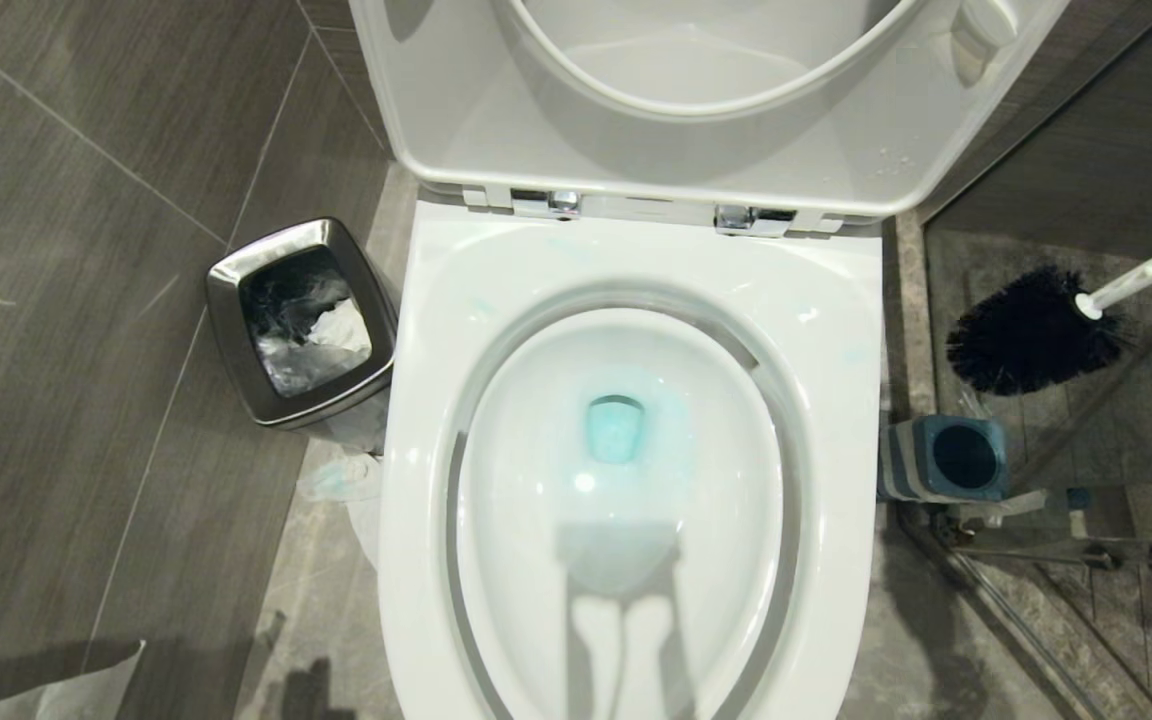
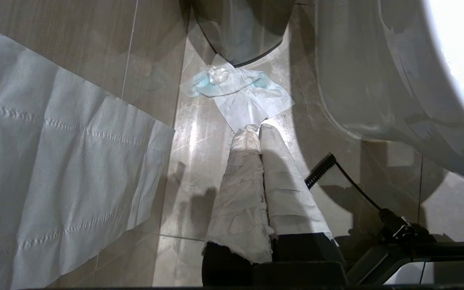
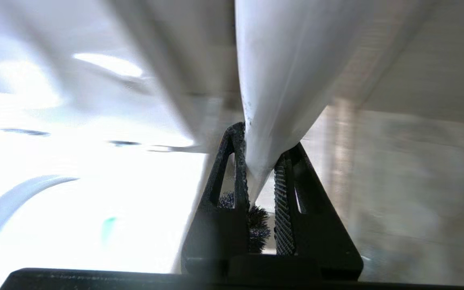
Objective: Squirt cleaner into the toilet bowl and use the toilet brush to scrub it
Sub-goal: Scrub the toilet bowl
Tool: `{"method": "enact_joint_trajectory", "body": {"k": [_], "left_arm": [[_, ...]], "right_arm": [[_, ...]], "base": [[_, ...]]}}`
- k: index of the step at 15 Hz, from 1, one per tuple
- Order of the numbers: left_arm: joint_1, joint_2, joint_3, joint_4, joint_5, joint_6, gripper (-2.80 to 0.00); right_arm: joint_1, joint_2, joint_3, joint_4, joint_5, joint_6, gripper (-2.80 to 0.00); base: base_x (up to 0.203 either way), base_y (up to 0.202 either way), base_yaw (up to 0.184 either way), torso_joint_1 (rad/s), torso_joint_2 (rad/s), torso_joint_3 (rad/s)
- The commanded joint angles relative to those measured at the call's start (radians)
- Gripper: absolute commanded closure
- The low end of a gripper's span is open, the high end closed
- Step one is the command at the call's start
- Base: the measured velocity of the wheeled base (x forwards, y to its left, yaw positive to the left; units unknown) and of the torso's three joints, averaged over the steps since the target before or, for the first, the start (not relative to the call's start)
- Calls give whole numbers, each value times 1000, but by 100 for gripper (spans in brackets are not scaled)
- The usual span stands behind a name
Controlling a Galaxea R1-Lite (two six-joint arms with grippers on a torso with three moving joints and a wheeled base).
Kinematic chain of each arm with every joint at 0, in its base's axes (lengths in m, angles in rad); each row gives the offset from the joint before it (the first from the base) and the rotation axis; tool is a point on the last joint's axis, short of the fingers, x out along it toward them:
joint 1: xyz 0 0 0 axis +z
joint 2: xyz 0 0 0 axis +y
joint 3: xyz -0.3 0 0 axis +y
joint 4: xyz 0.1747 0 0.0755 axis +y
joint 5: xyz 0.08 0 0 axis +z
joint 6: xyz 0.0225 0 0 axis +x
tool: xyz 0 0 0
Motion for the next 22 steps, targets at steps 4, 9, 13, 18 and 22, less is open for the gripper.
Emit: {"method": "enact_joint_trajectory", "body": {"k": [4,9,13,18,22], "left_arm": [[0,0,0,-1,0,0,0],[0,0,0,-1,0,0,0],[0,0,0,-1,0,3,0],[0,0,-1,1,-1,10,0],[0,0,0,-1,0,10,0]], "right_arm": [[73,-4,-182,185,50,-5,0],[74,7,-307,362,53,-20,0],[74,43,-355,380,53,-77,0],[74,75,-399,382,53,-98,0],[100,84,-400,382,55,-98,0]], "base": [[0,0,0,0,0,0],[0,0,0,0,0,0],[0,0,0,0,0,0],[0,0,0,1,0,13],[0,0,0,6,2,167]]}}
